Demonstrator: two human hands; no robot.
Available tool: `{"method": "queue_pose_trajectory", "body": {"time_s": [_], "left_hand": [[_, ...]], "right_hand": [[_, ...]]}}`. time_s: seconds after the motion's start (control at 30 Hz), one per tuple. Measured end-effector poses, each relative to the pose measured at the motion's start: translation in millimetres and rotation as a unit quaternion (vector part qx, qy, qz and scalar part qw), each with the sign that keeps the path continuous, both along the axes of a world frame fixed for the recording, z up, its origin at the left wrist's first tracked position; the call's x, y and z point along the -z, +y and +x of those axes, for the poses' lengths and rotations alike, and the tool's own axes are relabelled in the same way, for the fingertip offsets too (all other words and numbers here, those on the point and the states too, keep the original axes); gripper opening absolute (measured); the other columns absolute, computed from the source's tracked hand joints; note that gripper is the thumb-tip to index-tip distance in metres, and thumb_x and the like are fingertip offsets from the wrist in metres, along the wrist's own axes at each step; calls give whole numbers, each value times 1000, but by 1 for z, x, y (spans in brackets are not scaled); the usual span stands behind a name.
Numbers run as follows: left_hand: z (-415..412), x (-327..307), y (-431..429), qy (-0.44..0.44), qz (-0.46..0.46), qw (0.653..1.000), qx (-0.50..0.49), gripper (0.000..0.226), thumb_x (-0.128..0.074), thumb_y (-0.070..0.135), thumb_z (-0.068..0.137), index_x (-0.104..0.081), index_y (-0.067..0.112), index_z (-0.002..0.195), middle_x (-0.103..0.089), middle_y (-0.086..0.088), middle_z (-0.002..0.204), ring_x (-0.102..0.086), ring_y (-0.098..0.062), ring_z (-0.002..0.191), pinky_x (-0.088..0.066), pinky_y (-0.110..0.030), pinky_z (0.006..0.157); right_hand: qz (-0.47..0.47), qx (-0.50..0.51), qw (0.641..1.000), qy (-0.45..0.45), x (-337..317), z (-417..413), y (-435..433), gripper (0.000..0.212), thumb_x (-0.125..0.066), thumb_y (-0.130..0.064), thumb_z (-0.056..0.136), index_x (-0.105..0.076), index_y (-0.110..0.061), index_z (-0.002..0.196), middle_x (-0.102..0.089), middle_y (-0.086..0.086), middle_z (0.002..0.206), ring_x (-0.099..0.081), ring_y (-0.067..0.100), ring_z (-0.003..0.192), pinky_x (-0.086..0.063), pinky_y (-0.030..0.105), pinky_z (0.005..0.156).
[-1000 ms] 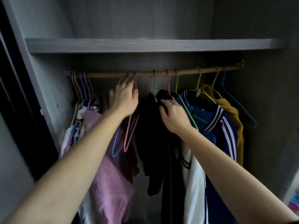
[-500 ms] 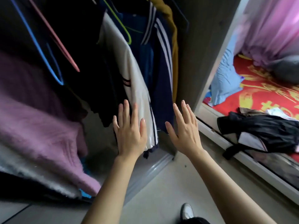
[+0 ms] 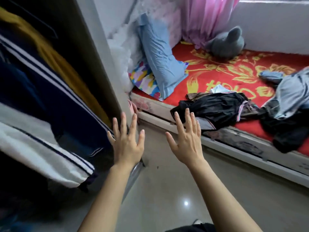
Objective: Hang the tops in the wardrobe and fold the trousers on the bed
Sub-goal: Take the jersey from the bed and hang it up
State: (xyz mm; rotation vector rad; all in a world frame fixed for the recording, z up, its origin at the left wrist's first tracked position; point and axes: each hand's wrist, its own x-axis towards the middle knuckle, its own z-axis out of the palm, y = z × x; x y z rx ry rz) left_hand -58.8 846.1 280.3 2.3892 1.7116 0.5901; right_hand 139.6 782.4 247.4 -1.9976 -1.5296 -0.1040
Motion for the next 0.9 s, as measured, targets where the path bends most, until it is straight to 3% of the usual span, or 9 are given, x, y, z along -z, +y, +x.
{"method": "queue_pose_trajectory", "body": {"time_s": [0.33,0.6,0.9], "left_hand": [[222,33,24,62,-60,992,90,69,-28,58,92,-19,34,156,-5,-4,166,-5,-32,152,-17,-67,112],[341,91,122,111,-123,975,148,68,-34,55,99,3,43,155,29,5,160,20,-25,150,-4,-62,118],[519,162,251,147,-201,932,262,70,-37,54,99,0,38,157,19,-3,164,14,-29,151,-9,-62,117]], "right_hand": [[-52,107,990,69,33,222,-15,80,-62,-47,93,-24,-23,159,-8,15,167,-7,34,154,-13,53,123],[-177,117,974,79,96,329,40,80,-59,-47,93,-22,-24,159,-6,14,167,-7,36,154,-13,51,123],[-318,231,913,108,156,491,107,80,-53,-50,95,-13,-25,161,1,13,168,-2,34,154,-14,50,123]]}}
